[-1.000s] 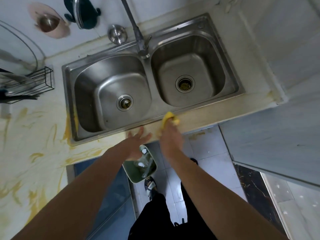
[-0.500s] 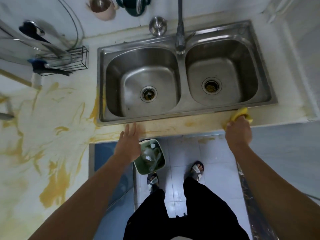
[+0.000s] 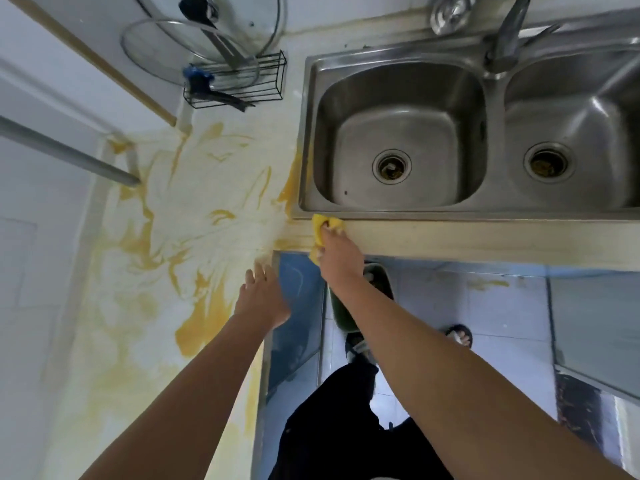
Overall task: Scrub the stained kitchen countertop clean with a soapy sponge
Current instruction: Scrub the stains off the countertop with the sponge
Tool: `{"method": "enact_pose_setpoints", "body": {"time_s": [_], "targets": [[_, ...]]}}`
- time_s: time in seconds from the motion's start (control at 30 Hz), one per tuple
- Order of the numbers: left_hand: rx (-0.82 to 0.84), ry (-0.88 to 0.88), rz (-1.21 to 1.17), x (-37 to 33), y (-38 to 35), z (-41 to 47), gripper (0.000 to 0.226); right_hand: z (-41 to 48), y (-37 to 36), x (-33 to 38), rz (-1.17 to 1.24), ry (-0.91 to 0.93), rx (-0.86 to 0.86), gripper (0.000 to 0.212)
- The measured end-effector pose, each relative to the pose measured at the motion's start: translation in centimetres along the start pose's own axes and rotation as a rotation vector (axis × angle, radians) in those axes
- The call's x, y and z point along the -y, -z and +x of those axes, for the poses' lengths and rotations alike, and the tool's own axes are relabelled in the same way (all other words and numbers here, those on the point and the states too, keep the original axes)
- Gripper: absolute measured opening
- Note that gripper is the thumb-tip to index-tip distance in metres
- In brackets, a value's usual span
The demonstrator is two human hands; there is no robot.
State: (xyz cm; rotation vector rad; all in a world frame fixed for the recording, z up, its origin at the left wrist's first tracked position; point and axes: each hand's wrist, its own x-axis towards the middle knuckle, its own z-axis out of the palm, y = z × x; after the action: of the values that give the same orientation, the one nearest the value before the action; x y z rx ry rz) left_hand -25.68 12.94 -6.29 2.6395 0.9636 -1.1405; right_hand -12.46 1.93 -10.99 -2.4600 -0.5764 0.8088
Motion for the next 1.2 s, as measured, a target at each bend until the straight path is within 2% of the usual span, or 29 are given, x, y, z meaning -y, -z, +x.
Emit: {"method": "enact_pose_setpoints", "body": {"time_s": [0.07,0.13,0.23,0.33,0.5,0.77,1.03,1.2], "targets": [[0.031,0.008,0.024,1.8,-0.6,0.1,0.094,1.5,-1.2,3.4,-0.103,0.121,0.135,0.046],[0.042,-0.005,0.031,3.0,-1.4,0.3,0.096,2.7,-1.8,5.3,-0.158,0.168,0.205,0.046],[0.053,-0.030,0.024,4.1,-2.0,0.4,0.097,3.1,-1.8,4.9,-0.212,0.204,0.192,0.042],[0.011,-0.036,0.001,4.2,-2.2,0.5,0.094,1.6,0.0,1.2,-0.198,0.213,0.134,0.043],[-0.085,-0.129,0.000,0.7,-0.1,0.7,0.086,-1.7,6.3,-8.9,-0.207,0.046,-0.037,0.042],[-0.063,-0.460,0.119,-13.3,3.4,1.8,0.073,-7.4,17.2,-28.0,-0.107,-0.349,-0.265,0.048],[-0.027,-0.558,0.258,-26.8,4.2,1.0,0.076,-11.7,26.9,-43.4,-0.061,-0.653,-0.461,0.043],[0.049,-0.507,0.265,-31.1,3.8,1.1,0.085,-12.5,30.7,-50.5,-0.064,-0.799,-0.520,0.040]]}}
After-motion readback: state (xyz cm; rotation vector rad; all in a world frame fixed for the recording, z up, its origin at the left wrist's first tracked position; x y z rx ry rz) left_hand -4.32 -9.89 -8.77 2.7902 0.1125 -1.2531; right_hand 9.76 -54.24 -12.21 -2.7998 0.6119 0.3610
